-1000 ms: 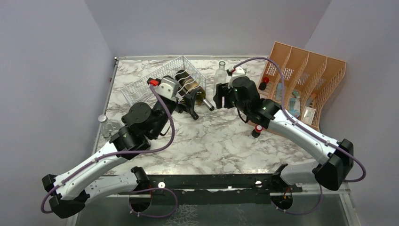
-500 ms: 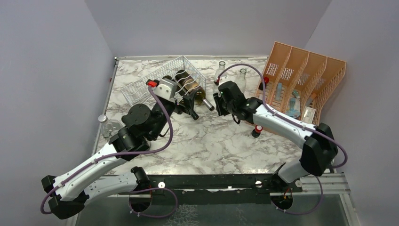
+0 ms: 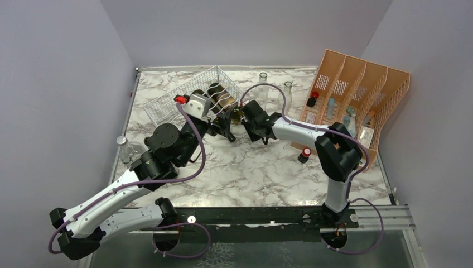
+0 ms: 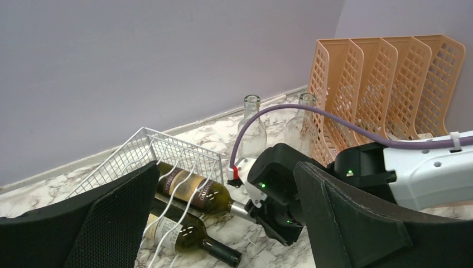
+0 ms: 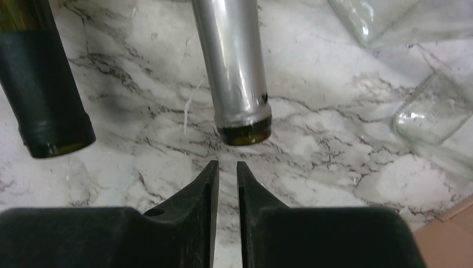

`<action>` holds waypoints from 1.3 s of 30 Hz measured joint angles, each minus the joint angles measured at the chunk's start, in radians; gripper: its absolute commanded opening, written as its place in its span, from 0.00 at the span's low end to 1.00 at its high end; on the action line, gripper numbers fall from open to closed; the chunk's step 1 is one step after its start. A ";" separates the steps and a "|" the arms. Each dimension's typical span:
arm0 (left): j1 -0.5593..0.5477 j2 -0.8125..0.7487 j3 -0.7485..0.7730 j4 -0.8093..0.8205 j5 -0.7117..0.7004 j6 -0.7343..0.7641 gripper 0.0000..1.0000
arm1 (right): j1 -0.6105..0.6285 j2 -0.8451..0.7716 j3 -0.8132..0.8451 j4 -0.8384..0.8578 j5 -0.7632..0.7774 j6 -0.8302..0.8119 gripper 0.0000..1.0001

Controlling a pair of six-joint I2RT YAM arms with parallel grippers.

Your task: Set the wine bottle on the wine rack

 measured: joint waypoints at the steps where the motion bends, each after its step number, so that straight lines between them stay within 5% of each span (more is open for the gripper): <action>1: 0.000 0.000 0.000 0.000 0.000 0.000 0.99 | -0.002 0.014 0.012 0.004 0.000 -0.006 0.20; 17: 0.000 0.000 0.000 0.000 0.000 0.000 0.99 | -0.012 0.089 0.104 0.064 -0.052 -0.071 0.20; 24: 0.000 0.000 0.000 0.000 0.000 0.000 0.99 | -0.012 0.074 0.099 0.065 -0.058 -0.063 0.30; 34: 0.000 -0.011 0.000 0.000 -0.002 0.001 0.99 | -0.017 -0.257 0.016 0.069 -0.009 -0.004 0.42; 39: 0.000 -0.033 0.000 0.001 -0.005 0.001 0.99 | -0.019 -0.409 0.029 0.064 0.081 0.011 0.64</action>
